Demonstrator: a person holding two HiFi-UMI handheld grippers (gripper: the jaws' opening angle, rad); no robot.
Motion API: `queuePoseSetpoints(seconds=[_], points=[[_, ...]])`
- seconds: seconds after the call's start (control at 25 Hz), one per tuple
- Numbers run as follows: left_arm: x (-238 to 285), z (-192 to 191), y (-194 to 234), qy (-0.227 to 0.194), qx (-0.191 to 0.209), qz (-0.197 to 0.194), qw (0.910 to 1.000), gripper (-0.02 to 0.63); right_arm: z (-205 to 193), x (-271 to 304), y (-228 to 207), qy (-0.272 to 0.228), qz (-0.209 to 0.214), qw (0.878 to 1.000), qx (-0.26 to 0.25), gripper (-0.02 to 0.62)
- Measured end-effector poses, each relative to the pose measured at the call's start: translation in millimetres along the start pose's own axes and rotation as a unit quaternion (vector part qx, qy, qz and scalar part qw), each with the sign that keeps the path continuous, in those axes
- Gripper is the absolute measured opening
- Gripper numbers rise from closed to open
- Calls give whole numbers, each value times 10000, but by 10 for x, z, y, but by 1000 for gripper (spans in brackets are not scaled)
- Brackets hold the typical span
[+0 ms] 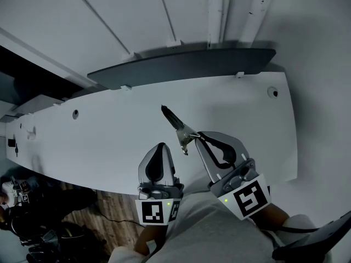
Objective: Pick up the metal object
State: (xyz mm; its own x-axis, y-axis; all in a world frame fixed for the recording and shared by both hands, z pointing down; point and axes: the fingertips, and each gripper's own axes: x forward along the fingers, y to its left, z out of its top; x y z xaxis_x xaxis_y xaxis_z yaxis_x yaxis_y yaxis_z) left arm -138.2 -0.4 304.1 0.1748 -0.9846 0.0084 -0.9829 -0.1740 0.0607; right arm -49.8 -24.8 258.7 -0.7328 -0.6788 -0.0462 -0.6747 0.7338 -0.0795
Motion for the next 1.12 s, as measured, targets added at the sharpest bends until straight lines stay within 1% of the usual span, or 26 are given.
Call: queuePoseSetpoints(seconds=[0.16,0.36,0.56,1.12], points=[[30,22,9,42,52,78,9999,0,21,-19,44,-28,51,10000,-11,8],[78,136,-34,-59,16,22,10000,-2,31,-36,65,-98,124,9999,-23,8],[74,109,-45,-24,22,2,10000,0,-11,-42,82,-64,159,9998,40,8],[81,120,-100,-41,120,-49,9999,0,23,-59,96,-131,161,9998,-21,8]])
